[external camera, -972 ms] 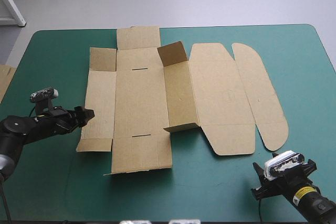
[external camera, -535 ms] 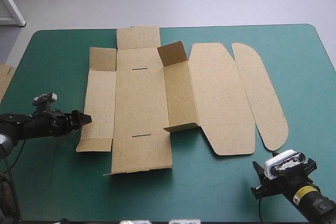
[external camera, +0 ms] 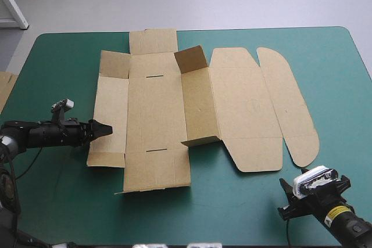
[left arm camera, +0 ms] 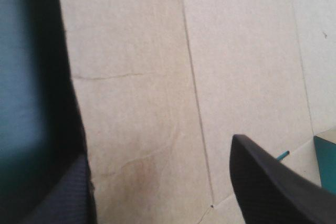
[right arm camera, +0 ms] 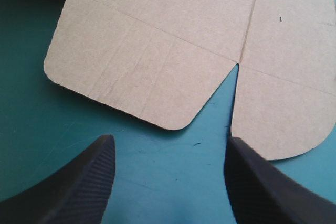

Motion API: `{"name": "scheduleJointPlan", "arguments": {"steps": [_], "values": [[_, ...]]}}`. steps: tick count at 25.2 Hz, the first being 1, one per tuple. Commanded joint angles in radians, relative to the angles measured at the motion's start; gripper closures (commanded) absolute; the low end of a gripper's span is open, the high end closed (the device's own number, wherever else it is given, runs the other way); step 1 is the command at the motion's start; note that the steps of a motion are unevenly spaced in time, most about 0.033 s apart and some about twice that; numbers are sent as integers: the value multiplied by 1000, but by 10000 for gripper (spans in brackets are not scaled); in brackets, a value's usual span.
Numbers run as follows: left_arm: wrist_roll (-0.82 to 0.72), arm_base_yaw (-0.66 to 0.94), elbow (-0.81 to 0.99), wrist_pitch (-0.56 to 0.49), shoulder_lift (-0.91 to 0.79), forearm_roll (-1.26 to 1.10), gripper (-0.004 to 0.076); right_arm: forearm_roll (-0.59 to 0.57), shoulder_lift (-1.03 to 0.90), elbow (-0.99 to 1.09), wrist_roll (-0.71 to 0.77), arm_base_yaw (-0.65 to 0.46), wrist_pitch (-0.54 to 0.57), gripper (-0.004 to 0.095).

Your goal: Fold the box

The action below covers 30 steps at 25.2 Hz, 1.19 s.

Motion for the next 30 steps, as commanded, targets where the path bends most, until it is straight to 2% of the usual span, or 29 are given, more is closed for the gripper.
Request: {"name": "scheduleJointPlan", "arguments": {"steps": [1, 3, 7, 11, 16, 18, 25, 30], "values": [[26, -40, -27, 67, -31, -66, 231, -5, 13, -36, -8, 1, -73, 329], [24, -88, -27, 30, -31, -54, 243, -6, 13, -36, -8, 1, -78, 329], [12, -149, -27, -47, -31, -55, 419, -6, 13, -36, -8, 1, -78, 329], [12, -149, -36, -60, -31, -51, 721, -6, 13, -36, -8, 1, -78, 329], [3, -149, -98, 11, -31, -43, 734, -8, 13, -63, -8, 1, -65, 328], [-51, -156, -143, 29, -31, -1, 734, -6, 13, -95, -5, 1, -31, 327], [-300, -310, -369, 36, -31, 396, 734, -6, 13, -265, 44, 1, 139, 324], [-410, -430, -510, 41, -31, 551, 734, -8, 16, -360, 46, 1, 215, 324]]}}
